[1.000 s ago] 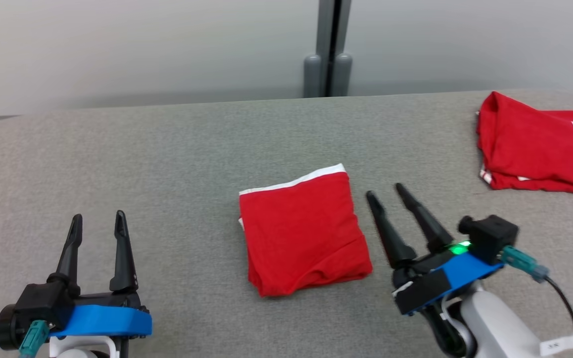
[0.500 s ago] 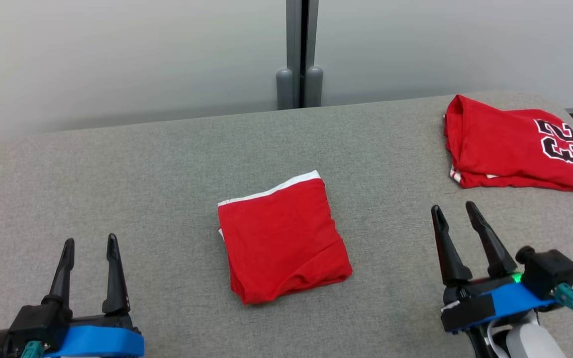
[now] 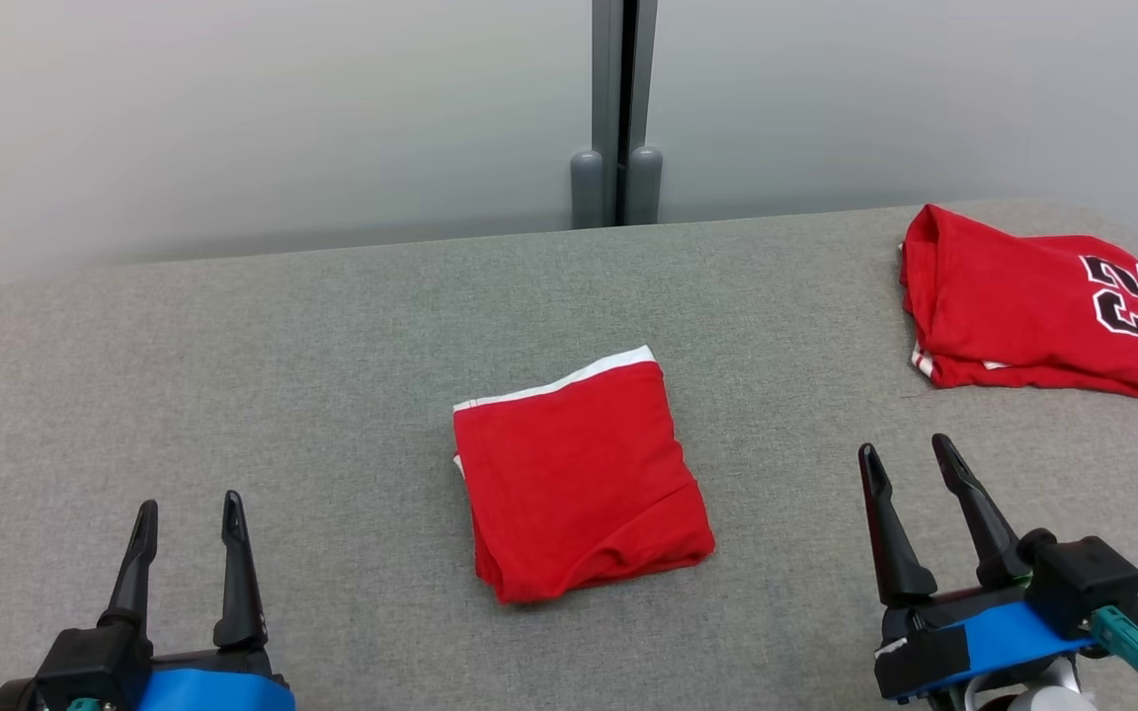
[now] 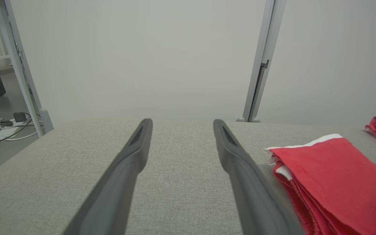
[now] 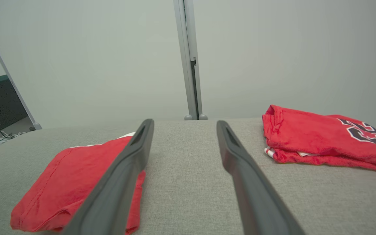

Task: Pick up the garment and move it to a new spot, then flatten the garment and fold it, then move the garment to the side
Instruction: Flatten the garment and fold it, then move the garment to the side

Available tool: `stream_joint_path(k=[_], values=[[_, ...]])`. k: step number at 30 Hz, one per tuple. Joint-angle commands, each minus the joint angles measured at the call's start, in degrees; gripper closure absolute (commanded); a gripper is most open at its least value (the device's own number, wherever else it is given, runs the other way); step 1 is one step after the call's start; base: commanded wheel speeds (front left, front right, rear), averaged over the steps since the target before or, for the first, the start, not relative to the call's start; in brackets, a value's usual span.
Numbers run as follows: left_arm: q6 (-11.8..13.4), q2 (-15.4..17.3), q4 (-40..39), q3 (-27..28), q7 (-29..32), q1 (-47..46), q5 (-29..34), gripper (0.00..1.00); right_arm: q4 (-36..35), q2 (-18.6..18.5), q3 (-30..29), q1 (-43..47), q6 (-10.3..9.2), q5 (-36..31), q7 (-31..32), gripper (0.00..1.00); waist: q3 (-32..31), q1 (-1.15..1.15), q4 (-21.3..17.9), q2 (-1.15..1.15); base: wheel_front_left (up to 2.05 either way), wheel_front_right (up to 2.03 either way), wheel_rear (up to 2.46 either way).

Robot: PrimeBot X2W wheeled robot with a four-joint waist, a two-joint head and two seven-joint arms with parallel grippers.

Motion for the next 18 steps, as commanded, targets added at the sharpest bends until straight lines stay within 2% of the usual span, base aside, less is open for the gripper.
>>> stream_joint_path(k=[1,18], values=[[0.37,0.14,0.02,0.04,-0.26,0.6,0.33,0.0,-0.28,0.36,-0.46,0.81,0.03,-1.03,0.8,0.0,0.0,0.0,0.23,0.0,0.0,0.0,0.0],[0.85,0.54,0.31,-0.8,-0.26,0.02,0.27,0.0,-0.28,0.66,-1.44,1.1,0.03,-1.64,2.75,0.0,0.74,0.0,1.01,0.0,0.0,0.0,0.0]])
